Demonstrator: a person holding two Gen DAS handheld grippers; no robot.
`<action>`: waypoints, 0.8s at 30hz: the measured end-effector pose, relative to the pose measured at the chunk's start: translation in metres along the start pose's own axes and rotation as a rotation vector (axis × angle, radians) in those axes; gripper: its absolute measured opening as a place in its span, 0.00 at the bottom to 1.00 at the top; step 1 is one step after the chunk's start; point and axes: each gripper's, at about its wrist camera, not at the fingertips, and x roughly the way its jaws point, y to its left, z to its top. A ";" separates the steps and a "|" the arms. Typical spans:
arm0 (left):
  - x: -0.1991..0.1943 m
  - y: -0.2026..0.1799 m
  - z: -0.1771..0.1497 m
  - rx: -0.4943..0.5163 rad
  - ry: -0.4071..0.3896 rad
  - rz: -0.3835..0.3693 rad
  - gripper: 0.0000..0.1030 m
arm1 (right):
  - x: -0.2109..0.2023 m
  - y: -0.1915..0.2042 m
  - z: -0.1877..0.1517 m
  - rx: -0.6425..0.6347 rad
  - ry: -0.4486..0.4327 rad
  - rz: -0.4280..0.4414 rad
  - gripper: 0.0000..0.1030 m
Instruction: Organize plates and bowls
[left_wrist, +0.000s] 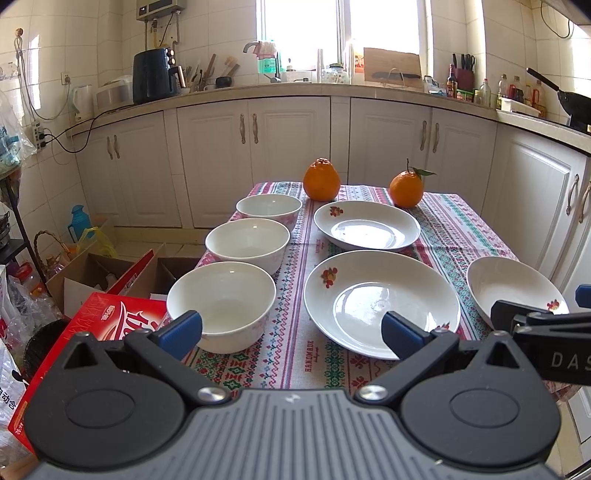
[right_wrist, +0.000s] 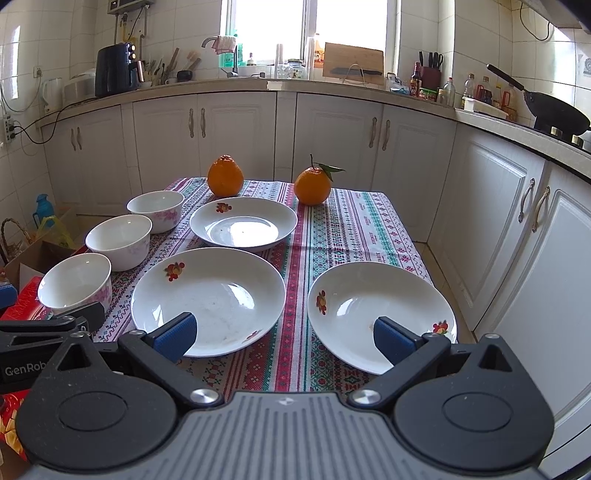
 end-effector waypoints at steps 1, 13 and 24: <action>0.000 0.000 0.000 0.000 0.001 0.000 0.99 | 0.000 0.000 0.000 0.000 0.000 0.001 1.00; 0.004 -0.002 0.000 -0.003 -0.014 -0.006 0.99 | 0.003 -0.003 0.001 0.008 0.003 0.004 1.00; 0.012 -0.010 0.020 0.047 -0.023 -0.047 0.99 | 0.004 -0.014 0.011 0.018 -0.027 0.022 1.00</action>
